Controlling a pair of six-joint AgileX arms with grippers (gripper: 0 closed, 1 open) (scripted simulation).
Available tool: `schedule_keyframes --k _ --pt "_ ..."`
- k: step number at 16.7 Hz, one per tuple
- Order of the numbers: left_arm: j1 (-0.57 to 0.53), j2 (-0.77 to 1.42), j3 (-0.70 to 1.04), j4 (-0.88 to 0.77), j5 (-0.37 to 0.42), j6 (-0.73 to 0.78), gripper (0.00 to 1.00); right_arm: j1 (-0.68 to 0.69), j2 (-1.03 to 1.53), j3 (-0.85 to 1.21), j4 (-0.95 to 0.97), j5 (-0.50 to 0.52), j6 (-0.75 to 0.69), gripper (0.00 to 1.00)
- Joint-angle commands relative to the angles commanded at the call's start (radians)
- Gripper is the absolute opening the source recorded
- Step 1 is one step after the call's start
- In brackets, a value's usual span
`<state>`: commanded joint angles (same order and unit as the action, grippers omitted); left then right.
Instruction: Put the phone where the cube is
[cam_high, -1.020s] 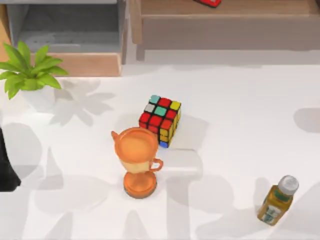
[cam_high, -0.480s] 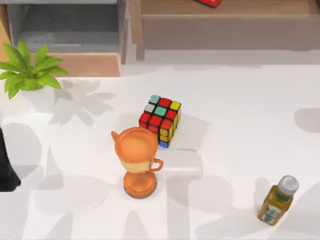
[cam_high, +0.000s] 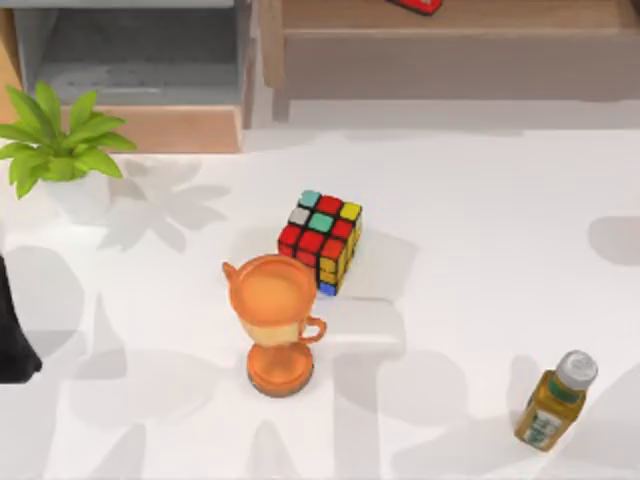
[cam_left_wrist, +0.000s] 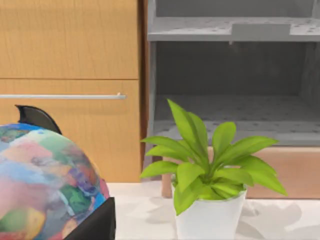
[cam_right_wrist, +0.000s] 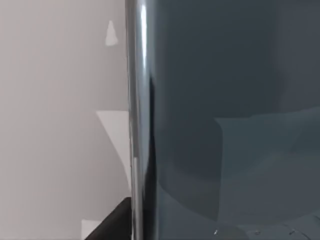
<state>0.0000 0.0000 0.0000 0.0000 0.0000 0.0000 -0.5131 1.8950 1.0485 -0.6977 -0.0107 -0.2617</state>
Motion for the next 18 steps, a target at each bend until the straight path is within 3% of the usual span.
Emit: schedule_keyframes --k 13,18 --pt "0.000 0.000 0.000 0.000 0.000 0.000 1.00 0.002 -0.065 0.052 -0.090 0.001 0.006 0.00" --pt "0.000 0.000 0.000 0.000 0.000 0.000 1.00 0.057 -0.133 0.178 -0.134 0.018 0.107 0.00"
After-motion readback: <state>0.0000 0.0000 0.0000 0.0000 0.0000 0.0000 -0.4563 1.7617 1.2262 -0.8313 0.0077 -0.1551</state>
